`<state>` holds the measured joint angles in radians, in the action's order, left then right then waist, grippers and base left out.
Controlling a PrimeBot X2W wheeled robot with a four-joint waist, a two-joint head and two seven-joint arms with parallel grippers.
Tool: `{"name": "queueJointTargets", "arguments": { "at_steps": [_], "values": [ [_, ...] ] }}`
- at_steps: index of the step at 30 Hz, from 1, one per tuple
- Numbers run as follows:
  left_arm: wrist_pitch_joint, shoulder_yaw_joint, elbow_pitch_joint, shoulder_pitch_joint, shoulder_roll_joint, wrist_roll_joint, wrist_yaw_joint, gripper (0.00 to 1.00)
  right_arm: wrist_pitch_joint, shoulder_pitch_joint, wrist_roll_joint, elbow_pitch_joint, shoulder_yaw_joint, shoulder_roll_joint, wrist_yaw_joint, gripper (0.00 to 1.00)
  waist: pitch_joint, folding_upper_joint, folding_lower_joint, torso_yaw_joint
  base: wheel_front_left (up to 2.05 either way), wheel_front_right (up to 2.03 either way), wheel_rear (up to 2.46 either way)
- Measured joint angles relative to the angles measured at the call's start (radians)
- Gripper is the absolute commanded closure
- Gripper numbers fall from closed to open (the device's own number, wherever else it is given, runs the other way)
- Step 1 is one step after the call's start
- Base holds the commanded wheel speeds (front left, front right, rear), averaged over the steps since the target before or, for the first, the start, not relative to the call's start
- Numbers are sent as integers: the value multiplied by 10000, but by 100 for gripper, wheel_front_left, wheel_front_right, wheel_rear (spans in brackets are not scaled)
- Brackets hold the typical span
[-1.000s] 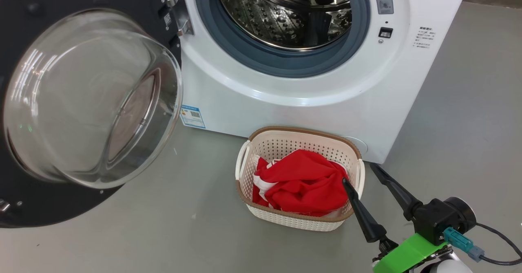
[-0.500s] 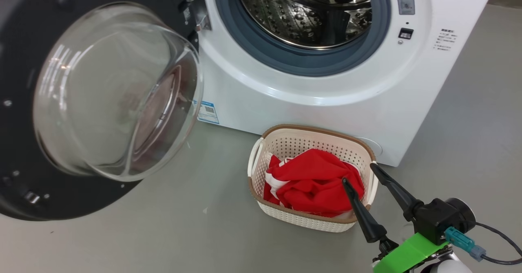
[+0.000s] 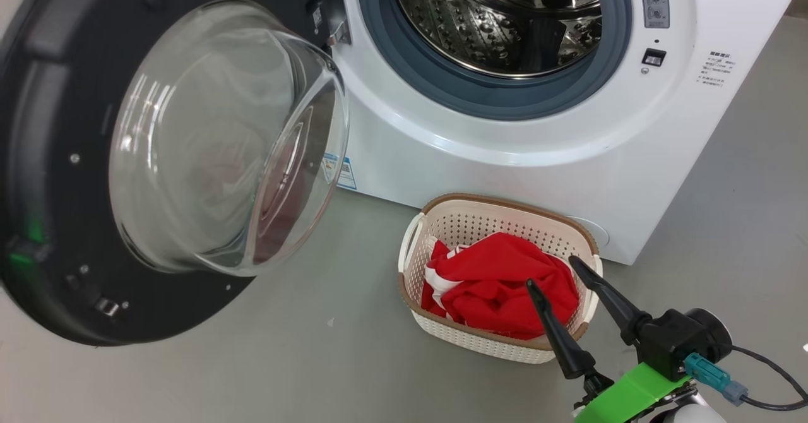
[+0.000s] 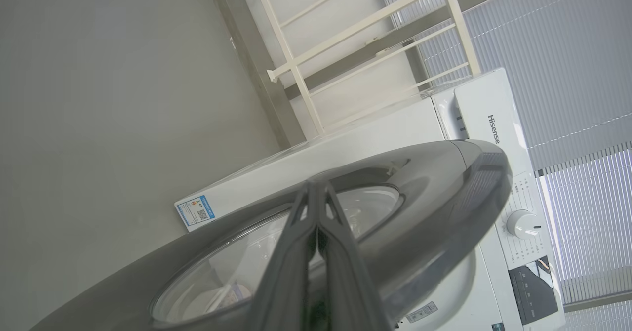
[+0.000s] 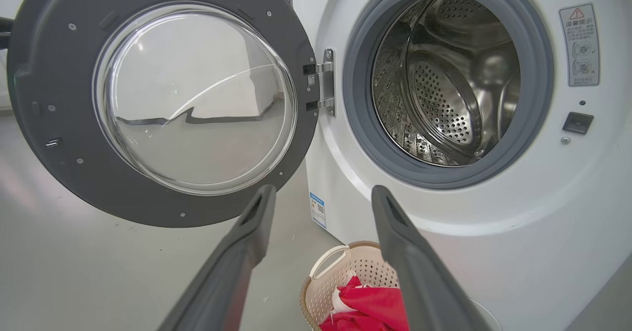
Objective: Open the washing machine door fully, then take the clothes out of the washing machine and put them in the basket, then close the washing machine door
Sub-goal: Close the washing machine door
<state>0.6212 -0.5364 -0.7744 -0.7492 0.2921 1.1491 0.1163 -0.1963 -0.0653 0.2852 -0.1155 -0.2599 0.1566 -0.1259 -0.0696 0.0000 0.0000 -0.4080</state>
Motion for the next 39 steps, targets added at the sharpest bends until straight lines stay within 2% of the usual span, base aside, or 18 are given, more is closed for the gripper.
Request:
{"name": "queueJointTargets", "arguments": {
  "at_steps": [5,14,23,32,39],
  "values": [
    [303,-105,830,425,-397,274,-40,100,-17,-1,46,-75,-27,-19,0,0,49,0,0,-2,0,0,0],
    [913,-203,2995,1329,-1294,763,-805,100,-163,0,56,-249,13,-203,0,0,116,0,0,162,0,0,0],
    [1432,167,5204,2480,-2180,773,-1455,100,-328,1,221,-568,213,-407,0,0,131,0,-1,420,0,0,0],
    [1521,523,6543,3087,-2525,1321,-2056,100,-430,0,230,-719,207,-533,0,0,166,0,0,761,0,0,0],
    [959,999,7156,3614,-2591,1549,-2242,100,-506,0,251,-884,215,-612,0,0,195,0,0,1144,0,0,0]
  ]
}}
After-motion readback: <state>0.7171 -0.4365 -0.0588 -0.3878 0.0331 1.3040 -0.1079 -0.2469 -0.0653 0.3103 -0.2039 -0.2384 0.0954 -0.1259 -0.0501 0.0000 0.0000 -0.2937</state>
